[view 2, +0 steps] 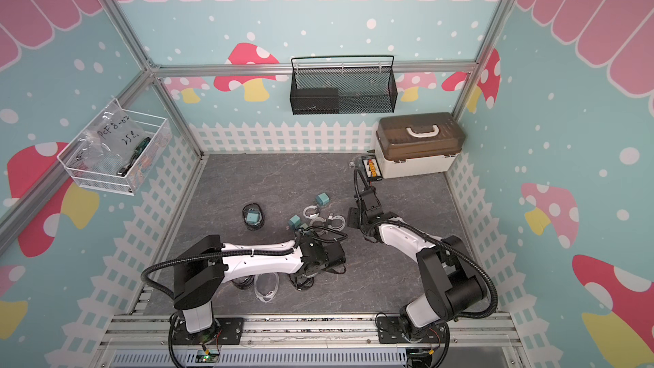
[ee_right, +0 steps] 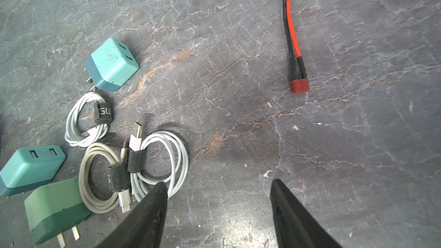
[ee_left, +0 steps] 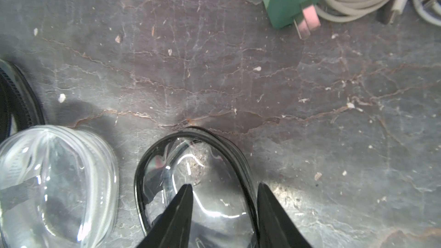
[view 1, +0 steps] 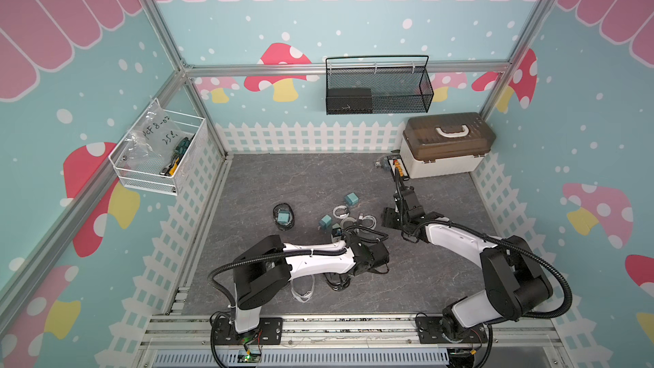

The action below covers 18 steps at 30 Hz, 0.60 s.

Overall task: Pack away charging kits
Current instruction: Pick up the storage bag at the center of the board.

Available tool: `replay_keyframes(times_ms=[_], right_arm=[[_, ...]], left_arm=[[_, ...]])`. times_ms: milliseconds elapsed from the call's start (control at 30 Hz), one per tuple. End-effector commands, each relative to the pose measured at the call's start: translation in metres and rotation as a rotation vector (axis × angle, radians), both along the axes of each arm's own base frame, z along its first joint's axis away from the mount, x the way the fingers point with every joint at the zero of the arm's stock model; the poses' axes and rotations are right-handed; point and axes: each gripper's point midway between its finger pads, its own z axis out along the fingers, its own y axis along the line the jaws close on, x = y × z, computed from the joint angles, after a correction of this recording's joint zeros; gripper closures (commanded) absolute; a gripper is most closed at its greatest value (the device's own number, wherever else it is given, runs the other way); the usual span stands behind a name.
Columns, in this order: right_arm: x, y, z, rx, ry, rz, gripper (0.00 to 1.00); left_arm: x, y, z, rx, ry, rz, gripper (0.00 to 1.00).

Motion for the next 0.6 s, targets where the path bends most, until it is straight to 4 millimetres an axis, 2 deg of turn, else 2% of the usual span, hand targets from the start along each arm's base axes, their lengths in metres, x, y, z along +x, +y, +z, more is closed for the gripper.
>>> replay_keyframes(times_ms=[0, 100, 200, 400, 567], right_arm=[[-0.003, -0.001, -0.005, 0.015, 0.016, -0.014, 0.33], [-0.004, 0.0, -0.005, 0.023, 0.017, -0.014, 0.33], [-0.004, 0.002, -0.006, 0.036, 0.019, -0.012, 0.34], [-0.006, 0.01, -0.016, 0.044, 0.05, 0.002, 0.38], [-0.005, 0.021, -0.023, 0.009, 0.077, 0.029, 0.4]], left_arm=[[-0.002, 0.001, -0.002, 0.014, 0.002, 0.022, 0.6], [-0.001, 0.0, -0.001, 0.021, -0.002, 0.019, 0.75], [0.002, -0.001, 0.003, 0.025, -0.008, 0.009, 0.98], [0.01, 0.004, 0.028, 0.024, -0.051, -0.013, 1.0], [0.013, 0.018, 0.055, 0.0, -0.114, -0.032, 1.0]])
